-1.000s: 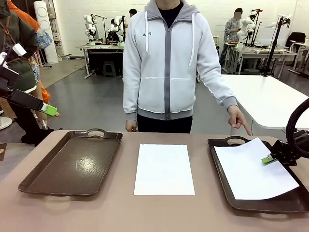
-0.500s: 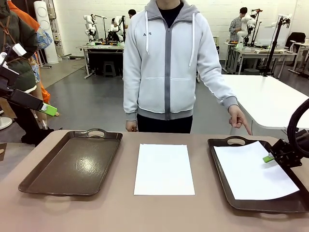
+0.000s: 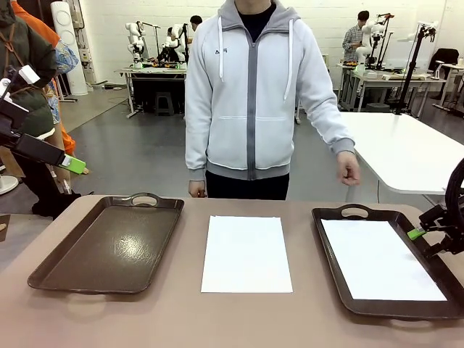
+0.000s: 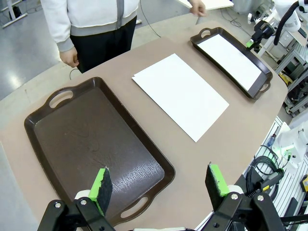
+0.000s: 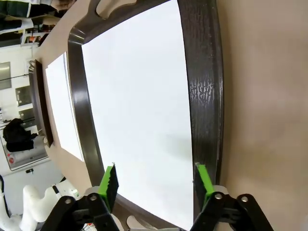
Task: Sort the A4 documents.
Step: Place the A4 Paper in the designated Handle tray.
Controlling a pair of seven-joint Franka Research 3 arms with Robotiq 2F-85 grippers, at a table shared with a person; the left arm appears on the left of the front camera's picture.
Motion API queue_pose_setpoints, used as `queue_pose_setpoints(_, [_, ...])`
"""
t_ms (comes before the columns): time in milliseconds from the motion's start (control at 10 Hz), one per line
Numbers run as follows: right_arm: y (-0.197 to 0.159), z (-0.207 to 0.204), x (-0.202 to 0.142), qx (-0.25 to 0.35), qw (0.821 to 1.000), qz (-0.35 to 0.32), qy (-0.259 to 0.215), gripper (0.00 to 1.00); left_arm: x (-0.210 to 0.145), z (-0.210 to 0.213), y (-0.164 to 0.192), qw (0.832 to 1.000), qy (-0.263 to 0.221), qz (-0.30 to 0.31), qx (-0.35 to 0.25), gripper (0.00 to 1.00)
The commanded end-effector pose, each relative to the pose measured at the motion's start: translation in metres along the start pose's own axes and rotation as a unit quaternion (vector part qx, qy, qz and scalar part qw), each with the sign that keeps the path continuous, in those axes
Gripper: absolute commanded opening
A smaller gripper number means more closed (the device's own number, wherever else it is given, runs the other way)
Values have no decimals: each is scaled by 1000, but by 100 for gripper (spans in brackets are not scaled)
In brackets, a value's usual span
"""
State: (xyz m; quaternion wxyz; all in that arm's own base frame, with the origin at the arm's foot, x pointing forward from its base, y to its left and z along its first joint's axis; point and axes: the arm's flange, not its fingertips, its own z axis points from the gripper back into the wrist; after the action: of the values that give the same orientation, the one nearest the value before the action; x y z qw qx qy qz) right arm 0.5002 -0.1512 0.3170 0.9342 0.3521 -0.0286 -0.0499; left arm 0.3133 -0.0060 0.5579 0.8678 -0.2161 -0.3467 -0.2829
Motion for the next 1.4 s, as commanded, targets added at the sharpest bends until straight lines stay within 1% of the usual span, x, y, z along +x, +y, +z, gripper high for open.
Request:
queue_pose_setpoints(0, [4, 0, -9, -19, 1000, -8, -5, 100, 0, 0, 1, 1000, -2, -3, -5, 100])
queue_pose_setpoints(200, [5, 0, -10, -20, 1000, -9, -9, 100, 0, 0, 1, 1000, -2, -3, -5, 100])
queue_pose_setpoints(300, [8, -2, -8, 0, 1000, 1, -19, 100, 0, 0, 1, 1000, -2, -3, -5, 100])
queue_pose_setpoints(400, [2, 3, -3, -4, 1000, 1, -7, 100, 0, 0, 1, 1000, -2, -3, -5, 100])
queue_pose_setpoints(1300, [2, 3, -3, -4, 1000, 1, -7, 100, 0, 0, 1, 1000, -2, -3, -5, 100])
